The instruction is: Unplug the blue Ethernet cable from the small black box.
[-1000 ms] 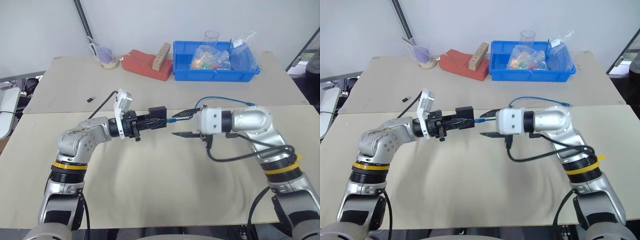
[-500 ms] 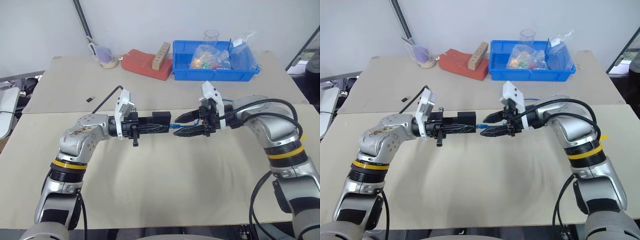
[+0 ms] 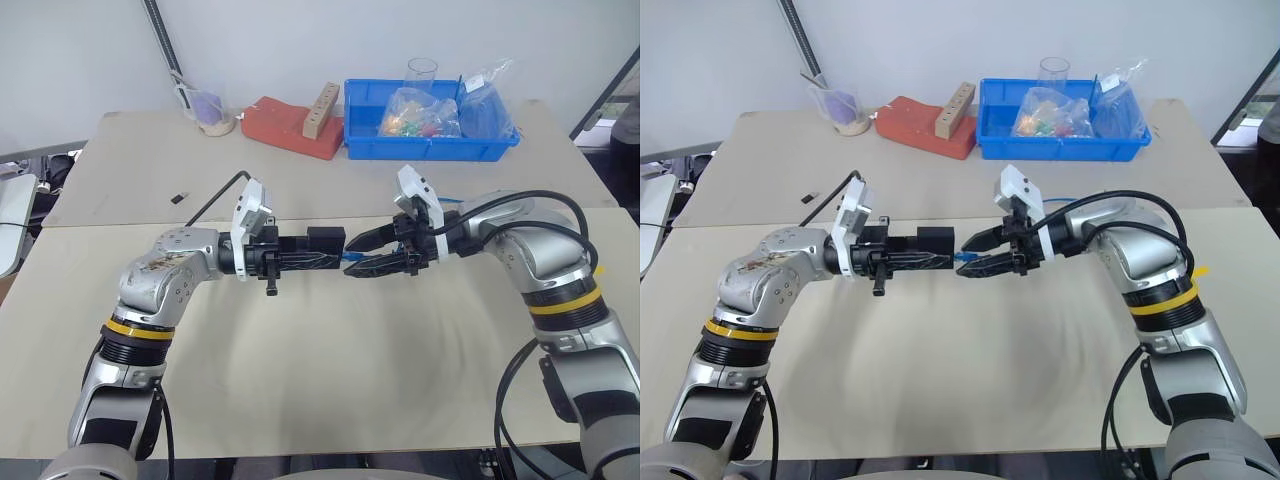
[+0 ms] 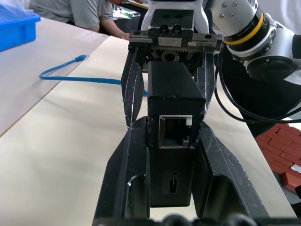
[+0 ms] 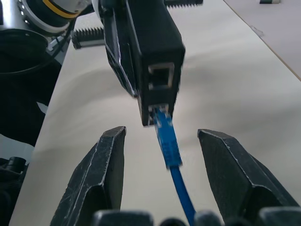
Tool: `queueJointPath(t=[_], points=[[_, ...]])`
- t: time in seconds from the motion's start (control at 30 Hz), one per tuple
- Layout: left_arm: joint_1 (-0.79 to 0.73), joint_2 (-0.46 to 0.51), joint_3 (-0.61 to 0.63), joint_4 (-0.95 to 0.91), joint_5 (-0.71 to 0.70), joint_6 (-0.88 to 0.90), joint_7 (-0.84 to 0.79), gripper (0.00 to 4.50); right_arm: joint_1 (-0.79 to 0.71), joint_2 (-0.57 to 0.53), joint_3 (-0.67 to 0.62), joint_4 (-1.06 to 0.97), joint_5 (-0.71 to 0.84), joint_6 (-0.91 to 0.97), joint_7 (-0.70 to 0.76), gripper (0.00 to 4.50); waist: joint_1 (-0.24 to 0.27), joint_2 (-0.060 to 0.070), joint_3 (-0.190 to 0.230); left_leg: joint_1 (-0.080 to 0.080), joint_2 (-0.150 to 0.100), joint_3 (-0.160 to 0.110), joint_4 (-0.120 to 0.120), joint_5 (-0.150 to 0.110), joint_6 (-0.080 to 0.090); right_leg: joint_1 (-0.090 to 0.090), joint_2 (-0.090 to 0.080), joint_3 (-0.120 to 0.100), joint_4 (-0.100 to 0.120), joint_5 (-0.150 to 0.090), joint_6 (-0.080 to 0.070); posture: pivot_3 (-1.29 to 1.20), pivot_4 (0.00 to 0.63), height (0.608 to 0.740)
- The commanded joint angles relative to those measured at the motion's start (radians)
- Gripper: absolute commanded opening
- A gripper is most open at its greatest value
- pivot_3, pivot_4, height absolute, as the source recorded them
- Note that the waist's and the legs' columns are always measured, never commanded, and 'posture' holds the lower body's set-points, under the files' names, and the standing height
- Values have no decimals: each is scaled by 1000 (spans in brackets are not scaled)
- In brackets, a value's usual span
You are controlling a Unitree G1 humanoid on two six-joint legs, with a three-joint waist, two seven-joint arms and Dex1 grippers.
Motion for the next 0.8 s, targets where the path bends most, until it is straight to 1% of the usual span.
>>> queueJointPath(t=[0.03,0.07,0.1,0.2,0.23,0.27,0.73,0.8], points=[[-15,9,2,-43,0,-16,-16,596,-34,8,-11,-10,20,20,16,2211,0,0,0,0,0,0,0,0,0,0,0,0,0,0,0,0,150,740],[-13,9,1,-44,1,-16,-17,596,-36,11,-12,-10,21,26,16,1919,0,0,0,0,0,0,0,0,0,0,0,0,0,0,0,0,150,740],[-13,7,2,-44,0,-14,-17,596,-37,11,-11,-11,21,27,21,1474,0,0,0,0,0,0,0,0,0,0,0,0,0,0,0,0,150,740],[-17,3,6,-45,-5,-6,-16,596,-35,10,-5,-13,15,27,33,506,0,0,0,0,0,0,0,0,0,0,0,0,0,0,0,0,150,740],[-18,4,4,-43,-1,-9,-20,596,-32,9,-2,-14,10,24,37,203,0,0,0,-1,0,0,0,0,0,-1,0,0,0,0,0,0,150,740],[-19,3,3,-41,2,-11,-22,596,-29,8,1,-14,7,21,41,9,0,0,0,0,0,0,0,0,0,-1,0,0,0,0,0,0,150,740],[-26,0,2,-32,5,-13,-33,596,-21,-11,13,-8,-31,-23,85,9,0,0,0,-1,0,0,0,0,0,-1,0,0,0,0,0,0,150,740],[-29,-1,1,-29,6,-13,-35,596,-21,-9,10,-10,-31,-21,82,887,0,0,0,-1,0,0,0,0,0,-1,0,0,0,0,0,0,150,740]])
